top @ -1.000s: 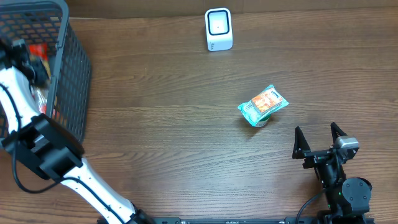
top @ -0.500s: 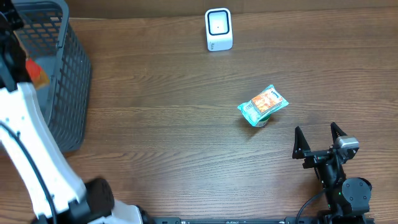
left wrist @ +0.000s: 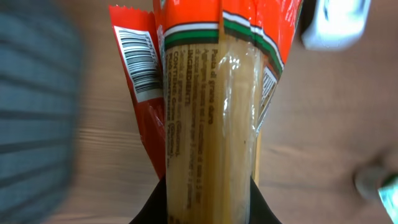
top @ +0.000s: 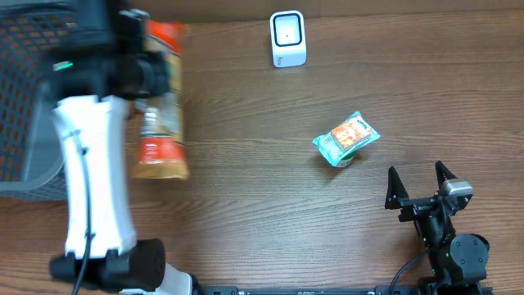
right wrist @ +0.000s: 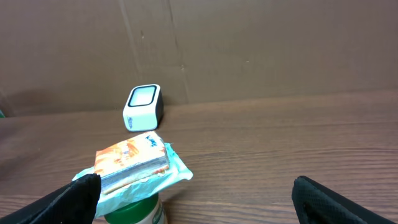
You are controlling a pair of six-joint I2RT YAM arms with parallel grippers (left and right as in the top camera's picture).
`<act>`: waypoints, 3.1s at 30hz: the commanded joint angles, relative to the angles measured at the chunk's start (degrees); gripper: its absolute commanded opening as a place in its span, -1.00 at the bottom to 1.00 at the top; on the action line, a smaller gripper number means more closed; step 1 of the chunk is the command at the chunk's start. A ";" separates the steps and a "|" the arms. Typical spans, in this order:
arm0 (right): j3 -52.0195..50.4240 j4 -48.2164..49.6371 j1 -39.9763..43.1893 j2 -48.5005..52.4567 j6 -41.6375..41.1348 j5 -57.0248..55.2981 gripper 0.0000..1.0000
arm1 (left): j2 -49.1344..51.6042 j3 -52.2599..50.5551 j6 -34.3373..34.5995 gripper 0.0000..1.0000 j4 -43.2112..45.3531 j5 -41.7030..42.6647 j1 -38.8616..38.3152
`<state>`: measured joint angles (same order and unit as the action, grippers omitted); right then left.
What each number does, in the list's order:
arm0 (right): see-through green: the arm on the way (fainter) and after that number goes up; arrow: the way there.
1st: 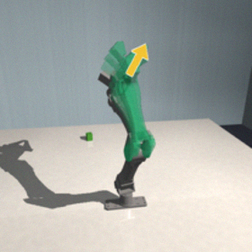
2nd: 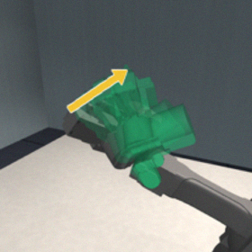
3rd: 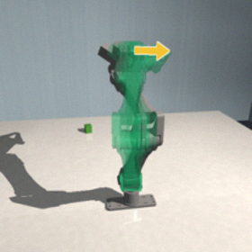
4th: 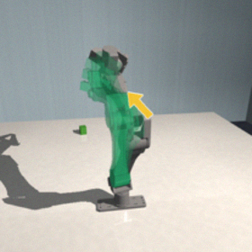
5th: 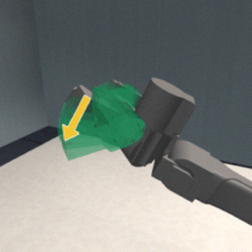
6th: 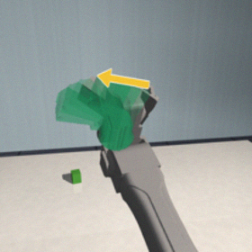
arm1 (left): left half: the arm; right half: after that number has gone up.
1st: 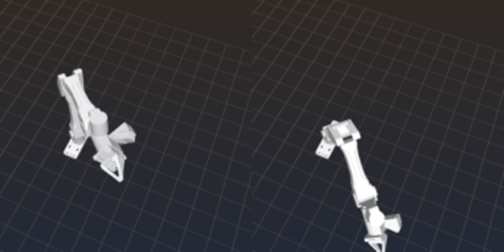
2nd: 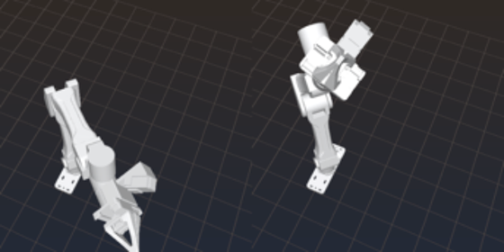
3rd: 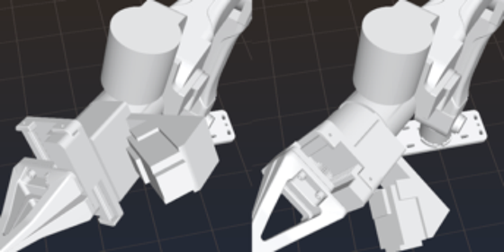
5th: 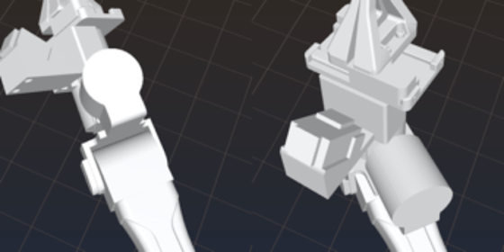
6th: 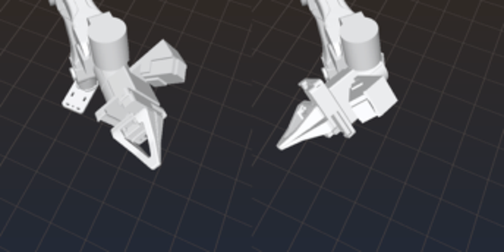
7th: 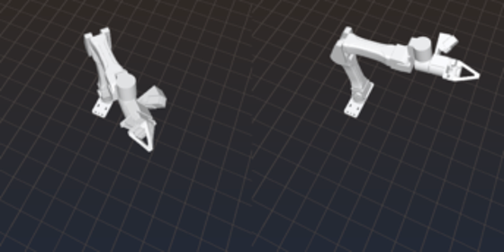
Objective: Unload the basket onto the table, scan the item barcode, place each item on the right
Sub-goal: 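Lift the spaghetti package out and lower it onto the table centre, then open the left gripper and pull it back beside the basket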
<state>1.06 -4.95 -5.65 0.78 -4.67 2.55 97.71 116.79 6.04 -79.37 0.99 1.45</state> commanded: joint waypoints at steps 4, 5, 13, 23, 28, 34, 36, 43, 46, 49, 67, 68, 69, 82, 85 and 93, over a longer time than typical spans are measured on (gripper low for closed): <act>-0.61 0.31 0.15 -0.61 0.22 -0.04 1.00 | 2.82 -26.58 12.17 -0.92 13.51 3.56 -12.48; -0.61 0.31 0.15 -0.61 0.22 -0.04 1.00 | 3.06 -29.81 13.60 -0.92 16.11 3.56 -13.84; -0.61 0.31 0.15 -0.61 0.22 -0.04 1.00 | 3.26 -47.06 16.61 -0.92 36.59 0.20 -22.67; -0.61 0.31 0.15 -0.61 0.22 -0.04 1.00 | 3.23 -48.48 17.97 0.58 37.79 0.39 -23.23; -0.61 0.31 0.15 -0.61 0.22 -0.04 1.00 | 2.25 -45.62 17.94 0.79 35.45 0.76 -22.82; -0.61 0.31 0.15 -0.61 0.22 -0.04 1.00 | 0.59 -38.14 14.67 0.77 25.79 -1.86 -21.22; -0.61 0.31 0.15 -0.61 0.22 -0.04 1.00 | 0.37 -36.06 14.53 0.81 22.51 -4.63 -20.04; -0.61 0.31 0.15 -0.61 0.22 -0.04 1.00 | 0.17 -35.21 15.80 0.87 16.57 -6.08 -11.98; -0.61 0.31 0.15 -0.61 0.22 -0.04 1.00 | 0.15 -35.21 16.15 0.86 15.32 -5.92 -7.61; -0.61 0.31 0.15 -0.61 0.22 -0.04 1.00 | 0.13 -35.21 14.27 0.89 14.58 -6.12 -3.56; -0.61 0.31 0.15 -0.61 0.22 -0.04 1.00 | 0.15 -35.21 13.90 1.00 15.32 -6.32 7.74; -0.61 0.31 0.15 -0.61 0.22 -0.04 1.00 | 0.15 -35.21 13.90 1.00 15.32 -6.32 7.74; -0.61 0.31 0.15 -0.61 0.22 -0.04 1.00 | 0.15 -35.21 13.90 0.99 15.32 -6.32 7.74; -0.61 0.31 0.15 -0.61 0.22 -0.04 1.00 | 0.15 -35.21 13.90 1.00 15.32 -6.32 7.74; -0.61 0.31 0.15 -0.61 0.22 -0.04 1.00 | 0.15 -35.21 13.90 1.00 15.32 -6.32 7.74; -0.61 0.31 0.15 -0.61 0.22 -0.04 1.00 | 0.15 -35.21 13.90 0.99 15.32 -6.32 7.74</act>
<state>1.06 -4.95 -5.67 0.73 -4.67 2.57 98.50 80.99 20.40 -64.23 -4.99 9.15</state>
